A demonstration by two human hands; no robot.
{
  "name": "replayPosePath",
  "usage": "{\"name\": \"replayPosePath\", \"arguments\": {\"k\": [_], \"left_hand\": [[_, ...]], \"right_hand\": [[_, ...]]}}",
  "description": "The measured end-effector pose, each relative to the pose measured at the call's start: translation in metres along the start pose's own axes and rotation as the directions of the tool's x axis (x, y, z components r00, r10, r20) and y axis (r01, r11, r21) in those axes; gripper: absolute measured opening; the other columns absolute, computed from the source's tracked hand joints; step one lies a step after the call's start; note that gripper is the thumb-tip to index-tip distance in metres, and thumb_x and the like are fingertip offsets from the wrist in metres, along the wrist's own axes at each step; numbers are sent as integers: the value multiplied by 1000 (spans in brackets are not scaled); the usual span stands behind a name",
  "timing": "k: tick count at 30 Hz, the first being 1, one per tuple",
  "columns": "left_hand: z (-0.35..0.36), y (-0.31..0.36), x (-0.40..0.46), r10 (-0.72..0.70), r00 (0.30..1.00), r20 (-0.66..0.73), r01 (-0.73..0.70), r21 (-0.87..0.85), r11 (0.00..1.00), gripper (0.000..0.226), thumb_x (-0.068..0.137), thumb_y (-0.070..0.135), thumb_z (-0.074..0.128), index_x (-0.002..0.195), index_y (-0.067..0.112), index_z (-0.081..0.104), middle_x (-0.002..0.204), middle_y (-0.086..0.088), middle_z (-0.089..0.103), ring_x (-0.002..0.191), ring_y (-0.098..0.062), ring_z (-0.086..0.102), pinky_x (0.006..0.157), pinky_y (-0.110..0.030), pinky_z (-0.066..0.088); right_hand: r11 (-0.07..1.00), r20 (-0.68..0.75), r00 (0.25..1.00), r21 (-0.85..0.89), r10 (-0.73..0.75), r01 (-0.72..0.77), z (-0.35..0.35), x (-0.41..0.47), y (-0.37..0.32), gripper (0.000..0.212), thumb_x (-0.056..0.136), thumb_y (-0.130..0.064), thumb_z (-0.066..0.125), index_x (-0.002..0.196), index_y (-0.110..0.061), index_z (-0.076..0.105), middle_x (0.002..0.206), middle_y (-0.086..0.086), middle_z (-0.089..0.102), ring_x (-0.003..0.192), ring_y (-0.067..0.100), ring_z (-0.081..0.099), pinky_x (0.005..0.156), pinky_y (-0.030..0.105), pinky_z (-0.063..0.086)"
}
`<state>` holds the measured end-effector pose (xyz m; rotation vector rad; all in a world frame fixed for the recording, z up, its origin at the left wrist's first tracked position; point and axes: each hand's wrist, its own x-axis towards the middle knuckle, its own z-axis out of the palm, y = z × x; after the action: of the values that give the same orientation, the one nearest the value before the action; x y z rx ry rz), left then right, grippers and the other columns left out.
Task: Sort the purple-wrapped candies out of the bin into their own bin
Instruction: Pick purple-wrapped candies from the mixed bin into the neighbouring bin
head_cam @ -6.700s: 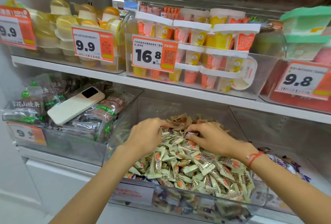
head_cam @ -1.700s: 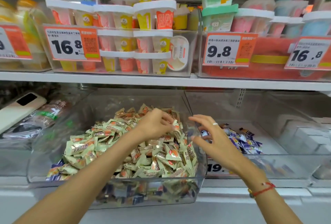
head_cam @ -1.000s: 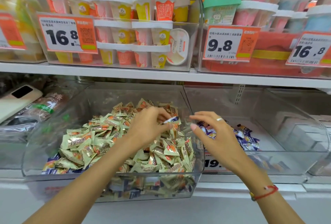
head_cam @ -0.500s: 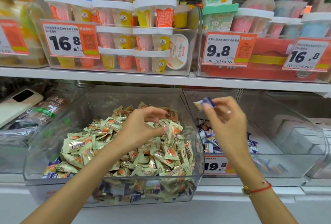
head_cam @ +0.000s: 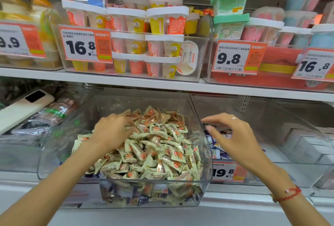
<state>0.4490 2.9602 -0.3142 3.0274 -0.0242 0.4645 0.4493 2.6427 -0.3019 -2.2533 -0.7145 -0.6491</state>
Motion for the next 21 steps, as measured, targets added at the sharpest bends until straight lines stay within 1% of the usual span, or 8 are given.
{"name": "replayPosePath", "arguments": {"k": [3, 5, 7, 10, 13, 16, 18, 21], "left_hand": [[-16, -15, -20, 90, 994, -55, -96, -125, 988, 28, 94, 43, 51, 118, 33, 62, 130, 13, 56, 122, -11, 47, 97, -35, 43], [-29, -12, -36, 255, 962, 94, -215, -313, 925, 33, 92, 49, 49, 121, 39, 60, 134, 23, 46, 125, 1, 37, 105, -26, 33], [-33, -7, -45, 381, 863, 331, -227, -420, 879, 42, 86, 58, 51, 126, 46, 54, 146, 25, 28, 133, 5, 22, 110, -23, 20], [-22, -10, -42, 386, 777, 497, -262, -302, 917, 55, 79, 64, 59, 130, 53, 45, 156, 20, 4, 142, -4, 5, 115, -32, 11], [-15, -10, -32, 330, 829, 451, -238, -248, 939, 49, 75, 61, 67, 120, 48, 53, 155, 9, 17, 143, -14, 15, 114, -37, 21], [-13, -7, -20, 304, 904, 302, -265, -162, 950, 41, 74, 58, 70, 110, 41, 58, 128, 15, 47, 123, -11, 45, 91, -30, 41], [-14, -7, -11, 272, 939, 210, -254, -110, 961, 40, 74, 58, 69, 109, 41, 59, 122, 19, 52, 116, -8, 50, 86, -30, 41], [-14, -14, 1, 189, 969, 158, -171, -118, 978, 34, 74, 60, 68, 102, 41, 62, 128, 16, 54, 120, -11, 50, 96, -38, 41]], "right_hand": [[989, 374, 917, 94, -138, 111, 2, 6, -33, 22, 89, -33, 64, 108, -41, 69, 109, -25, 63, 110, -1, 54, 93, 31, 47], [988, 611, 777, 74, -150, 133, 9, 13, -44, 31, 89, -45, 60, 119, -50, 60, 130, -26, 52, 125, -6, 41, 106, 30, 36], [974, 794, 603, -64, -83, 218, 21, 21, -52, 49, 89, -51, 58, 134, -57, 40, 150, -23, 31, 138, 0, 25, 113, 31, 26], [874, 878, 474, -279, 64, 398, 46, 27, -56, 71, 88, -51, 59, 146, -51, 18, 153, -4, 27, 136, 20, 29, 109, 40, 31], [811, 852, 523, -332, 38, 482, 68, 31, -62, 67, 87, -50, 60, 144, -44, 25, 128, 3, 47, 112, 23, 48, 93, 42, 42], [714, 717, 679, -392, -159, 580, 84, 46, -58, 47, 92, -24, 56, 134, -39, 41, 106, -4, 56, 95, 18, 50, 85, 38, 41], [701, 627, 756, -454, -187, 550, 93, 60, -51, 48, 91, -13, 49, 132, -38, 44, 117, -2, 56, 108, 22, 50, 89, 40, 38], [713, 573, 819, -561, -32, 420, 100, 85, -40, 48, 92, -27, 54, 138, -36, 41, 137, 3, 46, 124, 26, 45, 98, 42, 35]]}}
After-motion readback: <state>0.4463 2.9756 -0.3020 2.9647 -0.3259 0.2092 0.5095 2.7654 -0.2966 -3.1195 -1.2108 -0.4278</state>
